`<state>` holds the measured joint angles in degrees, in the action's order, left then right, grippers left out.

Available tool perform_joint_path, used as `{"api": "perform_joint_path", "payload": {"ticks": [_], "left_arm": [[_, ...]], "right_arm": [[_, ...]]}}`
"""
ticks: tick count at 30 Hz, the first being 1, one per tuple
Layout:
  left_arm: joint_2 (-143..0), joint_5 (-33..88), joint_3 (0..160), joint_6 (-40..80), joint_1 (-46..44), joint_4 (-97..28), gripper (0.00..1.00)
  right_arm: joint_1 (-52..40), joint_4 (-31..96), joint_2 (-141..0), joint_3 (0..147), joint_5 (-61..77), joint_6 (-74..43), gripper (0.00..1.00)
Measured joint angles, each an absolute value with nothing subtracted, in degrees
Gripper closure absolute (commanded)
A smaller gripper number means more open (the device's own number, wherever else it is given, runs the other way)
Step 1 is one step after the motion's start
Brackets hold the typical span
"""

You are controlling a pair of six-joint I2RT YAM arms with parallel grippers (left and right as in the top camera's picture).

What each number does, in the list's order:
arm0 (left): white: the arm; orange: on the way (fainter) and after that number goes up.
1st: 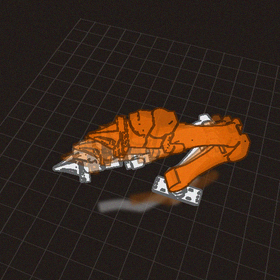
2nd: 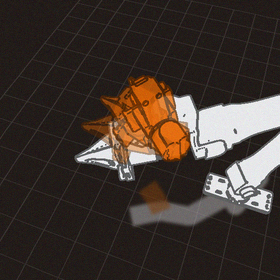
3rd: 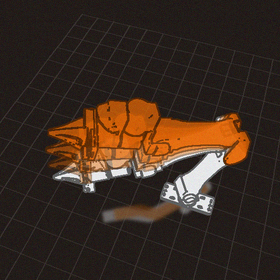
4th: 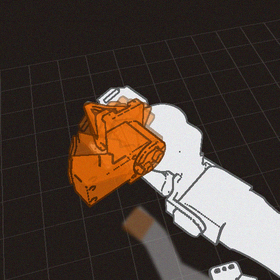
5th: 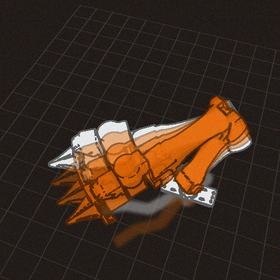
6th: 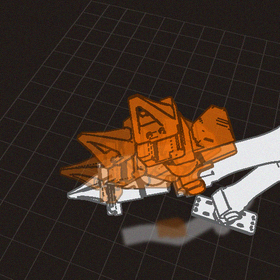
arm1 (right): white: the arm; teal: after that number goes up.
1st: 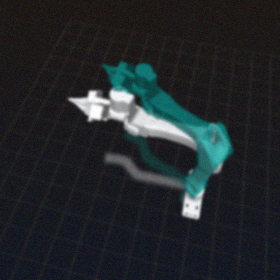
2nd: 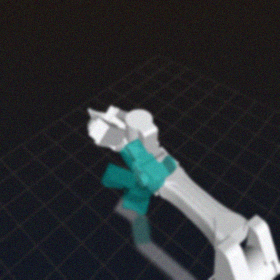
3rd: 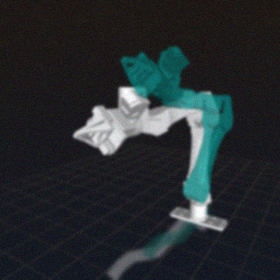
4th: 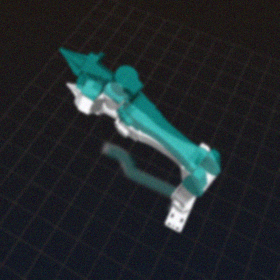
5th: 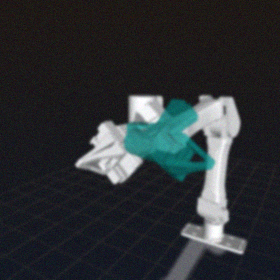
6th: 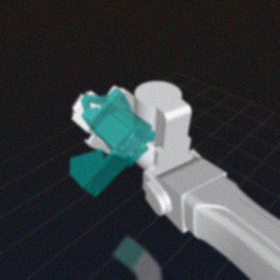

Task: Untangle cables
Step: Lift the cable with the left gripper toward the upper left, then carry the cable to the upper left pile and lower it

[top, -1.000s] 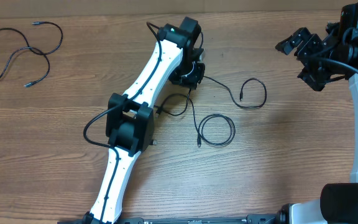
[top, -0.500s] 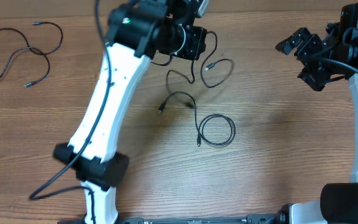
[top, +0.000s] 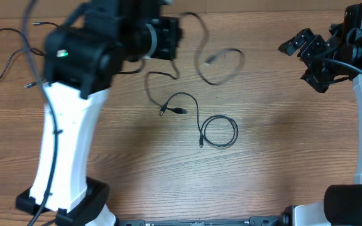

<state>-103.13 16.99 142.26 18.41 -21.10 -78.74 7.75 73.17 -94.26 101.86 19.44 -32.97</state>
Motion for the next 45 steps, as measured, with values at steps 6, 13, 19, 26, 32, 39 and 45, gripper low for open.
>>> {"api": "perform_joint_path", "payload": {"ticks": [6,13,19,26,32,39,45], "left_arm": [[-102.8,14.3,142.3,19.9,-11.9,-84.0,0.96],[-103.8,8.9,142.3,19.6,0.0,-88.6,0.96],[-104.0,4.1,142.3,17.1,7.7,-89.2,0.96],[-105.1,3.9,142.3,16.3,14.3,-89.3,0.96],[-109.3,6.9,142.3,15.9,17.8,-90.1,0.96],[-115.5,10.2,142.3,13.4,22.0,-90.2,0.96],[-121.1,10.5,142.3,11.2,28.4,-88.9,0.96]], "right_arm": [[7.7,73.4,-94.3,101.9,19.4,-33.0,0.0],[7.7,73.4,-94.3,101.9,19.4,-33.0,0.0],[7.7,73.5,-94.3,101.9,19.4,-33.0,0.0],[7.7,73.5,-94.3,101.9,19.4,-33.0,0.0],[7.7,74.2,-94.3,101.9,19.4,-33.0,0.0],[7.7,74.6,-94.3,101.9,19.4,-31.0,0.0],[7.7,74.6,-94.3,101.9,19.4,-29.6,0.0]]}}
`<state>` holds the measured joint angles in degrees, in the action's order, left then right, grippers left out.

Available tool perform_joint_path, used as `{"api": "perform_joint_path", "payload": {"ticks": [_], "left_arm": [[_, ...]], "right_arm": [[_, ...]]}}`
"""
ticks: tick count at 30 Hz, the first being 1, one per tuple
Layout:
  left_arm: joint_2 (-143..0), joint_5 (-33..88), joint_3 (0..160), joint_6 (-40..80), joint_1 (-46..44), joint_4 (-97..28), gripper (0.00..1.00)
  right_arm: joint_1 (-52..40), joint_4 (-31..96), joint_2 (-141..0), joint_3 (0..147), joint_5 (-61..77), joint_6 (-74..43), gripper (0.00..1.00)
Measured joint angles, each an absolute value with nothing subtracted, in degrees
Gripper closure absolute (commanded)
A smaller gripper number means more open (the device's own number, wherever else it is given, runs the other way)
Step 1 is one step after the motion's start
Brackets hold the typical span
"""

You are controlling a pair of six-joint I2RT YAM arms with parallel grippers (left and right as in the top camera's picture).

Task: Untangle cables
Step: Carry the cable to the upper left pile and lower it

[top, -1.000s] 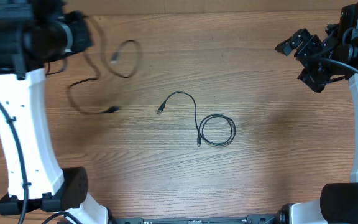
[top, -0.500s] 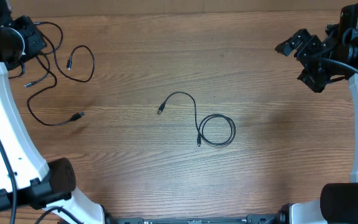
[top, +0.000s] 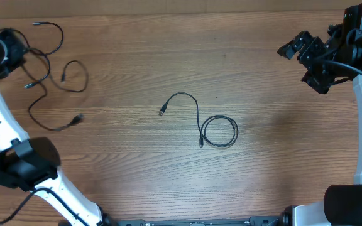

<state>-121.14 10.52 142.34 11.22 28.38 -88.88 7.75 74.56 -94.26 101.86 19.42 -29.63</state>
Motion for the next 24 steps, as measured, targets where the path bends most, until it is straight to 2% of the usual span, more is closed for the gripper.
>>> {"api": "perform_joint_path", "payload": {"ticks": [15,24], "left_arm": [[-134.8,8.4,142.3,7.7,36.9,-82.4,0.96],[-140.6,0.1,142.3,13.5,39.8,-79.4,0.96]], "right_arm": [[7.7,74.2,-94.3,101.9,19.4,-29.3,0.0],[7.7,74.4,-94.3,101.9,18.5,-29.0,0.0]]}}
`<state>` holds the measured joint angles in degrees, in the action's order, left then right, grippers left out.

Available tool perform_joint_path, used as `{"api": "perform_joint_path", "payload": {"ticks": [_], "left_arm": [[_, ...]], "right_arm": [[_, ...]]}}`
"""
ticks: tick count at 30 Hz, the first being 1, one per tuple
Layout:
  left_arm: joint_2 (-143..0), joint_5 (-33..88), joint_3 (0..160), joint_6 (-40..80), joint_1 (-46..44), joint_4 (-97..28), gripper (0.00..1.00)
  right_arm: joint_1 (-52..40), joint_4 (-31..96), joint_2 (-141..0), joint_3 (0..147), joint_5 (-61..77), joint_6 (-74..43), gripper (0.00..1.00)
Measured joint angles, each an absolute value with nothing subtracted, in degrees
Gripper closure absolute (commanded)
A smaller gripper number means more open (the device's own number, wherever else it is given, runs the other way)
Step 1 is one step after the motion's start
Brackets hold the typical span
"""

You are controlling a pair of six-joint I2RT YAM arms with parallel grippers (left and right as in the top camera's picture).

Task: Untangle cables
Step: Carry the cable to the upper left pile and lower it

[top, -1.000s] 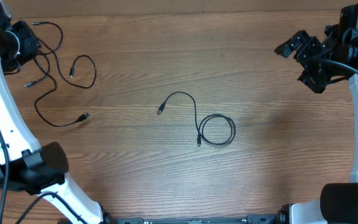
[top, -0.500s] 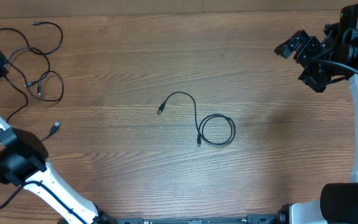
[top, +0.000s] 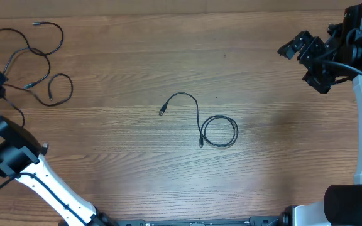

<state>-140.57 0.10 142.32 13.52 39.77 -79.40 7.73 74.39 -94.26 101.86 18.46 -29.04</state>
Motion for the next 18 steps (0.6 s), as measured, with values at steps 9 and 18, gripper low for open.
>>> {"api": "perform_joint_path", "payload": {"ticks": [9,18], "left_arm": [[-140.6,-2.5,142.3,16.2,46.4,-73.8,0.96],[-140.9,6.7,142.3,13.3,50.3,-67.1,0.94]], "right_arm": [[7.7,74.7,-94.3,101.9,17.1,-28.8,0.0],[7.7,75.3,-94.3,101.9,16.9,-28.7,0.0]]}}
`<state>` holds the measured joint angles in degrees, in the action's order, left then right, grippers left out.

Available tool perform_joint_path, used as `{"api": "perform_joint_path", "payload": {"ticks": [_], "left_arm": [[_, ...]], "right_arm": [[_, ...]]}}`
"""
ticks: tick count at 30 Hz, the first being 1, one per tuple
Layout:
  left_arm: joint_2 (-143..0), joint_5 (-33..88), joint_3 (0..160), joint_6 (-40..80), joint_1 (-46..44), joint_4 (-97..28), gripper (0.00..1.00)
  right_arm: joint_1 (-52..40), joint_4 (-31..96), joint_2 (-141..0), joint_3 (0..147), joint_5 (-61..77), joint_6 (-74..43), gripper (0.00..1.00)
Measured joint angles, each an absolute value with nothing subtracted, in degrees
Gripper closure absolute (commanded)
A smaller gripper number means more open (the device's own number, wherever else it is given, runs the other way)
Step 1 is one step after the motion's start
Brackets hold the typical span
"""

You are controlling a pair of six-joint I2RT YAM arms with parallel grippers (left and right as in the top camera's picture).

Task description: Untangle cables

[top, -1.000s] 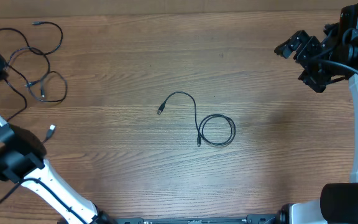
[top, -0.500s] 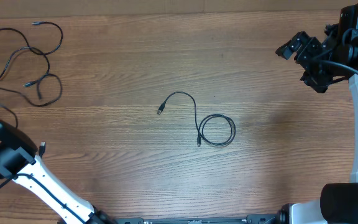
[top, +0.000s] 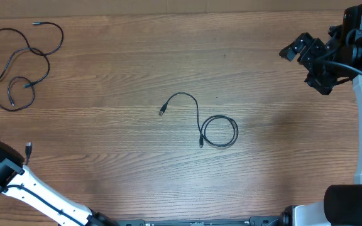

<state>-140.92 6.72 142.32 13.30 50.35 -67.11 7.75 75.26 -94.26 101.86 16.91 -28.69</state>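
A short black cable lies at mid-table: its coil [top: 219, 132] at the right, its free plug [top: 162, 111] at the left. A longer black cable [top: 24, 50] sprawls in loops at the far-left top corner, well apart from the coil, and runs off the left edge. Of my left arm only the white and black base links [top: 2, 169] show at the bottom left, with the gripper out of frame. A small plug [top: 28, 149] hangs beside it. My right gripper [top: 296, 46] hovers at the top right, open and empty.
The right arm's white link runs down the right edge. The table's far edge [top: 168, 12] crosses the top of the view.
My left arm has dropped from the left edge's middle to the bottom-left corner. The long cable's lower loop now lies further left. The coiled cable and right arm are unchanged.
At first my left arm reached over the upper middle, with the long cable lying beside the coiled cable's plug. Then the long cable was at the far left, clear of the coiled one. It has since shifted further into the top-left corner.
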Motion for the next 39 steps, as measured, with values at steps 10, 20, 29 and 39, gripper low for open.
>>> {"api": "perform_joint_path", "payload": {"ticks": [10,20,29,39], "left_arm": [[-141.3,12.7,142.3,10.2,49.6,-60.0,0.86],[-141.3,12.2,142.3,9.9,49.5,-61.8,0.41],[-141.4,12.8,142.3,9.8,49.5,-68.0,0.46],[-141.6,3.9,140.9,13.0,52.0,-74.8,0.41]], "right_arm": [[7.7,75.7,-94.3,101.9,16.9,-28.7,0.0],[7.7,76.2,-94.3,101.9,16.9,-28.7,0.0],[7.7,76.5,-94.3,101.9,16.9,-28.7,0.0],[7.7,76.5,-94.3,101.9,16.9,-28.7,0.0]]}}
